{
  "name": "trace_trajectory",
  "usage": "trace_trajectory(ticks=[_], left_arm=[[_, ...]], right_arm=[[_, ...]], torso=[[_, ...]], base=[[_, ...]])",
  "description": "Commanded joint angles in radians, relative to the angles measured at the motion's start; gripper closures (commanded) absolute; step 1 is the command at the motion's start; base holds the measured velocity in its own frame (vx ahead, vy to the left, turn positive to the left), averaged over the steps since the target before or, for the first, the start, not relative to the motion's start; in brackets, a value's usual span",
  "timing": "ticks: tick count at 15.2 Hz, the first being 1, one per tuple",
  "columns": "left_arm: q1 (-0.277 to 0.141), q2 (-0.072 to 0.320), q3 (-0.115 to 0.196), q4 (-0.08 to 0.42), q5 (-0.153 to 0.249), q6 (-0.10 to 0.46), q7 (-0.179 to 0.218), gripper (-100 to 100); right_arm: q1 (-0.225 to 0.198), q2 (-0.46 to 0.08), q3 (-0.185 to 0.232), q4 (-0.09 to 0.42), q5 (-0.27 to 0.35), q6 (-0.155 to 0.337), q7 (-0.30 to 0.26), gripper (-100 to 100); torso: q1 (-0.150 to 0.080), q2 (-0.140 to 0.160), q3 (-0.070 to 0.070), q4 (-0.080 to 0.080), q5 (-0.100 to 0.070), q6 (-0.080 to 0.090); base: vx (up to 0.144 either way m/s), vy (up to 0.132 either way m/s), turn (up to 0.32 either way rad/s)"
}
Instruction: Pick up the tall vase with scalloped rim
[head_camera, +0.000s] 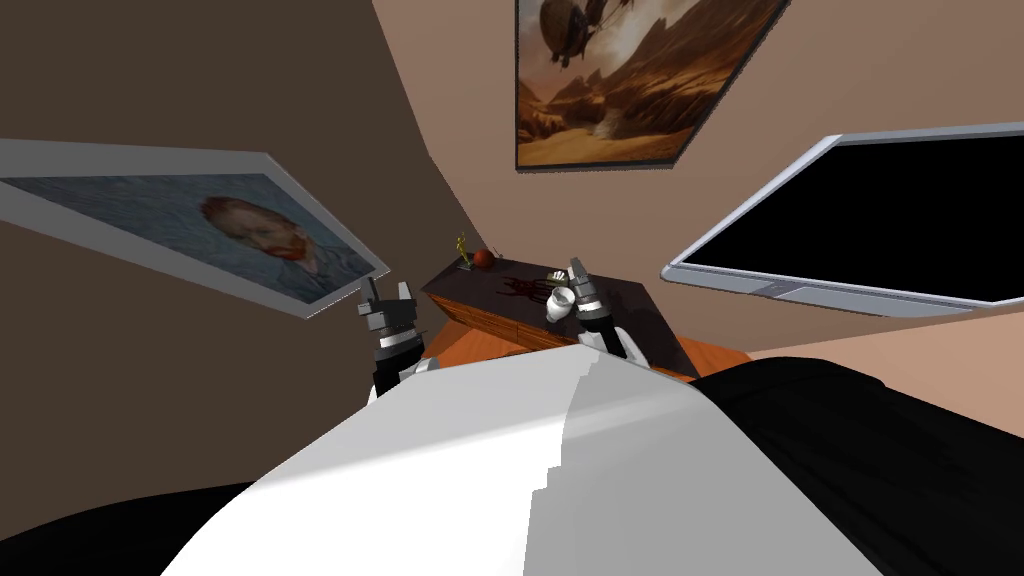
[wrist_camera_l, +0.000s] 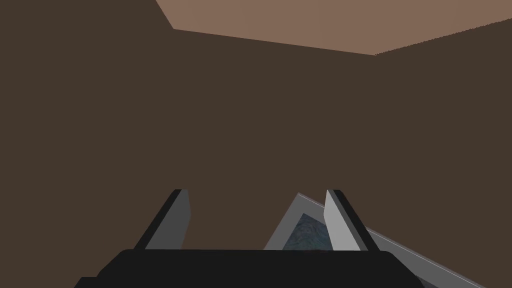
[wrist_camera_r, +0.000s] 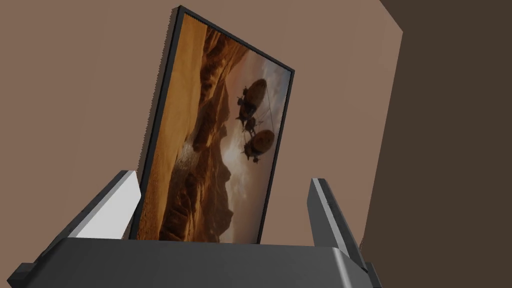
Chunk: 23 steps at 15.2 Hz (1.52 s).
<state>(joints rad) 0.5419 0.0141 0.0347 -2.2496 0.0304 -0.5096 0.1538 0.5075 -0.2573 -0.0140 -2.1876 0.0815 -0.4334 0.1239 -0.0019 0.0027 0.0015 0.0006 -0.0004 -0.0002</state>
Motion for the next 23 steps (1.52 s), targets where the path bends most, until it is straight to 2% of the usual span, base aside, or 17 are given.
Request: trace_trajectory(ticks=[1,5,6,7,12,13,14,17,18,21,23], left_arm=[[0.000,0.000,0.000,0.000,0.000,0.000,0.000,0],[0.000,0.000,0.000,0.000,0.000,0.000,0.000,0],[0.000,0.000,0.000,0.000,0.000,0.000,0.000,0],[0.000,0.000,0.000,0.000,0.000,0.000,0.000,0],[0.000,0.000,0.000,0.000,0.000,0.000,0.000,0],[0.000,0.000,0.000,0.000,0.000,0.000,0.000,0],[0.000,0.000,0.000,0.000,0.000,0.000,0.000,0],[0.000,0.000,0.000,0.000,0.000,0.000,0.000,0],[0.000,0.000,0.000,0.000,0.000,0.000,0.000,0],[0.000,0.000,0.000,0.000,0.000,0.000,0.000,0],[0.000,0.000,0.000,0.000,0.000,0.000,0.000,0]], right_arm=[[0.001,-0.045,0.001,0.008,0.002,-0.002,0.005,-100],[-0.003,-0.137,0.004,0.035,0.012,-0.003,0.019,-100],[-0.003,-0.137,0.004,0.035,0.012,-0.003,0.019,-100],[-0.004,-0.174,0.006,0.050,0.018,-0.003,0.026,-100],[-0.004,-0.281,0.010,0.084,0.031,-0.003,0.041,-100],[-0.004,-0.284,0.010,0.084,0.031,-0.003,0.041,-100],[-0.003,-0.321,0.012,0.103,0.039,-0.002,0.048,-100],[0.000,-0.384,0.014,0.122,0.048,-0.001,0.055,-100],[0.000,-0.386,0.014,0.122,0.048,-0.001,0.055,-100],[0.008,-0.464,0.018,0.165,0.067,0.001,0.069,-100],[0.008,-0.493,0.018,0.165,0.067,0.001,0.069,-100]], torso=[[0.000,0.000,0.000,0.000,0.000,0.000],[0.001,0.000,0.000,0.000,0.000,0.000],[0.000,0.000,0.000,0.000,0.000,0.000],[0.001,0.000,0.000,0.000,0.000,0.000],[0.002,0.000,0.000,0.000,0.000,0.000],[0.002,-0.001,0.000,0.000,0.000,0.000],[0.002,-0.001,-0.001,0.000,0.000,0.000],[0.002,-0.002,-0.001,0.000,0.000,0.000],[0.002,-0.002,-0.001,0.000,0.001,0.000],[0.003,-0.002,-0.001,0.000,0.001,0.000],[0.003,-0.003,-0.001,-0.001,0.001,0.000]], base=[[-0.037,-0.010,0.033],[-0.041,-0.009,0.037],[-0.023,-0.007,0.009],[-0.022,0.000,0.026],[-0.029,0.004,0.036],[-0.019,0.002,0.010],[-0.015,0.004,0.030],[-0.014,0.014,0.036],[-0.009,0.014,0.008],[-0.007,0.022,0.033],[-0.004,0.027,0.016]])
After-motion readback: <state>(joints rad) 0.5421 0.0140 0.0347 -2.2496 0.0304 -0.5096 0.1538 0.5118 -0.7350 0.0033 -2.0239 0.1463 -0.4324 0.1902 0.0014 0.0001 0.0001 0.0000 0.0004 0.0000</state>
